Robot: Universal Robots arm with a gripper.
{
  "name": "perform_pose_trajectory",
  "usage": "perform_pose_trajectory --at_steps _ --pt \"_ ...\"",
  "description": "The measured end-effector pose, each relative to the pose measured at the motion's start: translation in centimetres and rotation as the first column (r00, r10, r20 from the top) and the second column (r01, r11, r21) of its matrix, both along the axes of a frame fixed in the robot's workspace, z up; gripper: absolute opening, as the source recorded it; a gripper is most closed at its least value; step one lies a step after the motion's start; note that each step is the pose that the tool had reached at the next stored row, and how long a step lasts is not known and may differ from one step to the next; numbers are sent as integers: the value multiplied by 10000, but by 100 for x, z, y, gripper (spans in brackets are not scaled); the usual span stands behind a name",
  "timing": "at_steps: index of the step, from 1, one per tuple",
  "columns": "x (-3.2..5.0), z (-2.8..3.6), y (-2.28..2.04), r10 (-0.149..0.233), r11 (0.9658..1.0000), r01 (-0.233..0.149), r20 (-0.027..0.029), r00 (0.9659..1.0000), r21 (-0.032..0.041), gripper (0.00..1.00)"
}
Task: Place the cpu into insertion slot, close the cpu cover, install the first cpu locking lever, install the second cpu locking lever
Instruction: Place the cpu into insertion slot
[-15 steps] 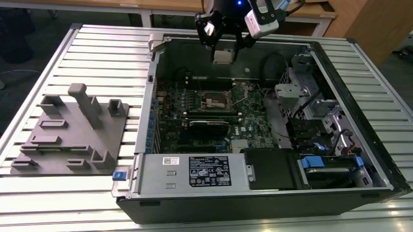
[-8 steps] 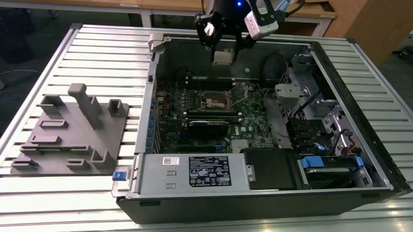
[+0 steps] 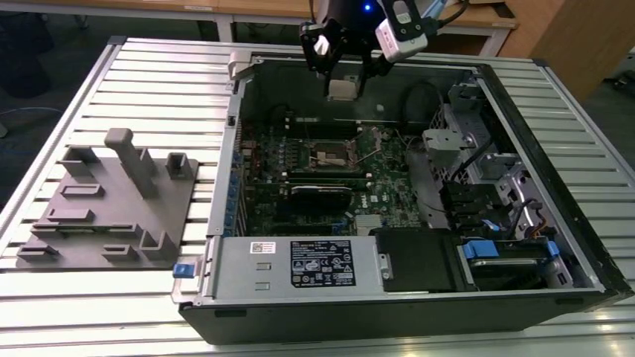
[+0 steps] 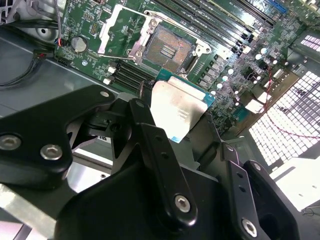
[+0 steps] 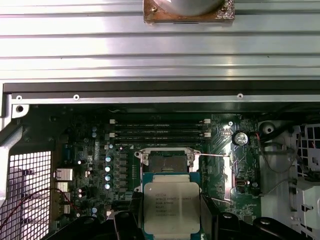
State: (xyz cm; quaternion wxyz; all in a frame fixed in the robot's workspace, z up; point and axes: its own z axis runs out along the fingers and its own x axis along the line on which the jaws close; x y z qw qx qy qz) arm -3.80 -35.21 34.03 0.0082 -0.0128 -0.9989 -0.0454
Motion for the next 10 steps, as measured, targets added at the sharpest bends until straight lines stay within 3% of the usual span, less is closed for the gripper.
perform_pose_trajectory --at_steps 10 --pt "0 -18 0 0 10000 0 1 10000 4 54"
